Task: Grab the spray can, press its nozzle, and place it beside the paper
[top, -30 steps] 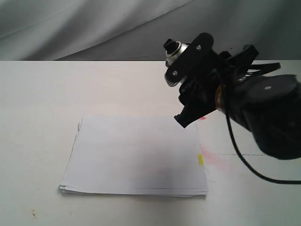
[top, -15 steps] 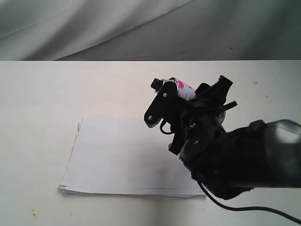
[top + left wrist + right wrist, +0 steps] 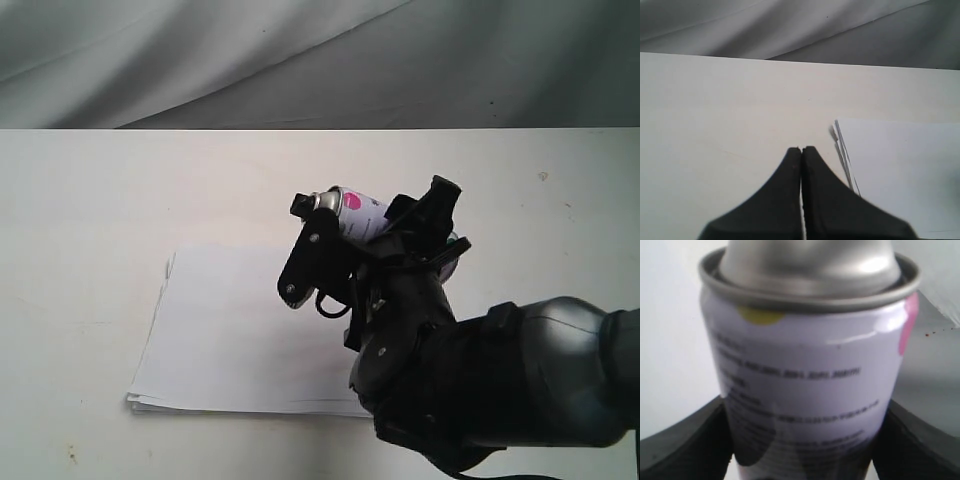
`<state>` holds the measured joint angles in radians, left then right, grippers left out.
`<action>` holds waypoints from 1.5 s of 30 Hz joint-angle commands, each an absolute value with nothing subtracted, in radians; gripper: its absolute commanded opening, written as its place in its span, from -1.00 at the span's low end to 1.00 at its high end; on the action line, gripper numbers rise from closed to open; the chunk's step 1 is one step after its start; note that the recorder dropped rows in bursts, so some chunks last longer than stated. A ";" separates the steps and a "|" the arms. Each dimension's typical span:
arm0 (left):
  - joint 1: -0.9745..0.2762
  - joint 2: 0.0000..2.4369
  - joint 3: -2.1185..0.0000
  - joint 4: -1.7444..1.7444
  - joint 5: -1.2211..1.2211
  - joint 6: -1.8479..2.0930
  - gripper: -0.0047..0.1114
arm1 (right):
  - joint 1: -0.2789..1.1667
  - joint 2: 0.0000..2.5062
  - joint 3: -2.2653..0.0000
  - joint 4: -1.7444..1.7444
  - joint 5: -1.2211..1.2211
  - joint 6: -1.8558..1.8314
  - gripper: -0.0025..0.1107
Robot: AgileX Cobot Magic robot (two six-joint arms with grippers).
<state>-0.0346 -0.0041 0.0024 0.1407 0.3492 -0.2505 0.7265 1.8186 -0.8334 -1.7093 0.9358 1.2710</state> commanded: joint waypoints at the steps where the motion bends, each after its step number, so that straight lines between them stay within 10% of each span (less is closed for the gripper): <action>1: -0.040 0.000 0.000 0.145 0.348 -0.255 -0.92 | 0.729 1.811 -0.839 -1.744 0.992 1.183 -0.96; 29: -0.040 0.000 0.000 0.194 0.322 -0.254 -0.92 | 0.729 1.811 -0.839 -1.744 1.010 1.144 -0.96; 45: -0.040 0.000 0.000 0.049 -0.117 -0.361 -0.92 | 0.729 1.811 -0.839 -1.744 1.010 1.144 -0.96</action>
<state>-0.0346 -0.0041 0.0024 0.1230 -0.0145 -0.2911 0.7265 1.8186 -0.8334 -1.7093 0.9636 1.1465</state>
